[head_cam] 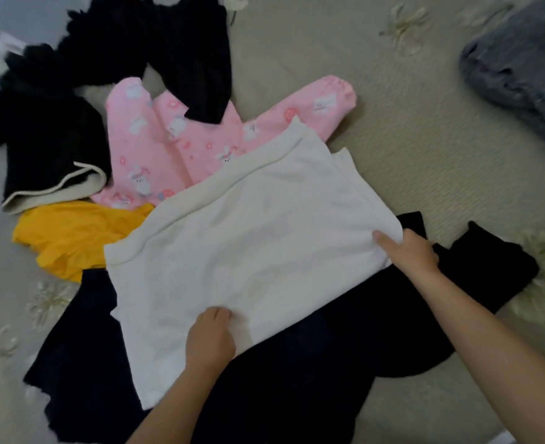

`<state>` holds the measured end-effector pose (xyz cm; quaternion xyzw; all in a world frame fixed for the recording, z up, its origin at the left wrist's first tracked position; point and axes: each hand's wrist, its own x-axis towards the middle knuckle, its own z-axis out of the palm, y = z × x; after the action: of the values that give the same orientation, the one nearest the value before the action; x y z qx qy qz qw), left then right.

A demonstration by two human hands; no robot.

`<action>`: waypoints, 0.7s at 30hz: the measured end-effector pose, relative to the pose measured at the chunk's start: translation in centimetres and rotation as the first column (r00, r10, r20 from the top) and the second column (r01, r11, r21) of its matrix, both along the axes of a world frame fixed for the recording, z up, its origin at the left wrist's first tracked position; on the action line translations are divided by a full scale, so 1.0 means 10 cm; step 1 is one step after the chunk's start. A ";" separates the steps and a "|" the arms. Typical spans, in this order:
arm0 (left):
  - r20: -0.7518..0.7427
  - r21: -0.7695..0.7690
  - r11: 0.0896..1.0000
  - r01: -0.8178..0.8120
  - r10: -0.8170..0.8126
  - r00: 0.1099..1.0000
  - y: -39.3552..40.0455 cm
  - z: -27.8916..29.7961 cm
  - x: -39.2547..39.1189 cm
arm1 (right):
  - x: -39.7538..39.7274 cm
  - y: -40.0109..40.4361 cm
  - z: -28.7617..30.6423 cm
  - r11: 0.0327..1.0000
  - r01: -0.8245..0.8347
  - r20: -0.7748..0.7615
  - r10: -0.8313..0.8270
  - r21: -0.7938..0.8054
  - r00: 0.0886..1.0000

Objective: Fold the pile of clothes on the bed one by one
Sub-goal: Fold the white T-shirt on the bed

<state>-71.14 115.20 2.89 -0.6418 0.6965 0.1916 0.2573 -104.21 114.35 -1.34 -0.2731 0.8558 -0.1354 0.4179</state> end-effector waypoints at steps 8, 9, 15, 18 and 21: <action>-0.064 -0.238 0.857 0.457 -0.484 0.873 -1.27 0.16 -1.50 | 0.03 -0.08 -0.05 0.991 -0.061 -0.121 0.076 0.117 0.990; -0.040 -0.245 0.820 0.518 -0.542 0.839 -1.46 0.14 -1.76 | 0.03 -0.09 -0.05 0.990 -0.071 -0.137 0.087 0.121 0.987; 0.225 0.083 0.413 0.907 -0.894 0.387 -2.09 -0.17 -2.84 | 0.03 -0.08 -0.08 0.991 -0.091 -0.145 0.104 0.096 0.984; 0.270 0.253 0.353 0.901 -0.920 0.285 -2.19 -0.32 -2.97 | -0.01 -0.06 -0.12 0.995 -0.096 -0.144 0.100 0.037 0.984; 0.231 0.200 0.345 0.917 -0.926 0.298 -2.25 -0.40 -3.02 | -0.03 -0.06 -0.12 0.997 -0.069 -0.141 0.064 -0.033 0.988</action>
<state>-101.35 92.74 -1.10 -0.1441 0.8858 -0.0816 0.4335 -104.46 113.73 -2.57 -0.3181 0.8708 -0.1179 0.3559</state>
